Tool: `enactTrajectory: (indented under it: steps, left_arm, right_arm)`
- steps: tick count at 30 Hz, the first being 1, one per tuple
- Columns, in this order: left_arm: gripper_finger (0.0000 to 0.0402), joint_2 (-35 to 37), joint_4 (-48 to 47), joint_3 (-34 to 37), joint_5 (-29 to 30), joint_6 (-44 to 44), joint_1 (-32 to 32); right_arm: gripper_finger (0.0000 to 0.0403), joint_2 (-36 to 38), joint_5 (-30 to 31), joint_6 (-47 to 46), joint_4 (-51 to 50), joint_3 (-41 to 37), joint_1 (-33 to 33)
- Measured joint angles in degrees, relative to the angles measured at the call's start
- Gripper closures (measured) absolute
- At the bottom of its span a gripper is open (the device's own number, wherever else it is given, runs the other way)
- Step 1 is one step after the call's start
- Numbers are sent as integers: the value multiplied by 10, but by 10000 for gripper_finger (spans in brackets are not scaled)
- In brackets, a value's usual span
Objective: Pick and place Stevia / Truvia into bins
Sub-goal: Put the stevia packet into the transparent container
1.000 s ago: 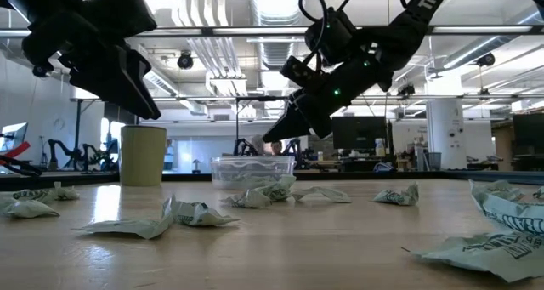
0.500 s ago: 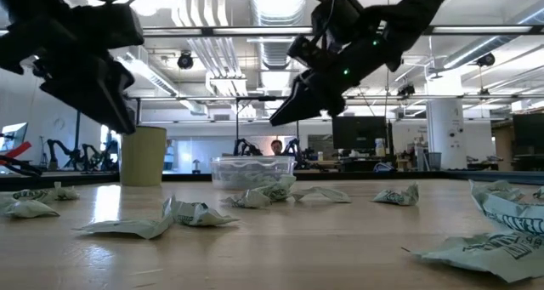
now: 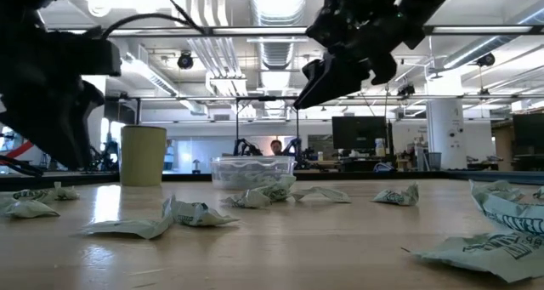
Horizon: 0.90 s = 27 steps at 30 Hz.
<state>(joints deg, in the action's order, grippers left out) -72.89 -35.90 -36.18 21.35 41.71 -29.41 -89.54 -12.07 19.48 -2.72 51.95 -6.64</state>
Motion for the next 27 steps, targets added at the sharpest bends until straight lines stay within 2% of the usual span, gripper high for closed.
enactTrajectory:
  steps: [27]
  left_arm:
    - [274, -12, -18, 2, -34, 30, -5]
  right_arm:
    - [303, -1, -4, -7, -1, -7, 8]
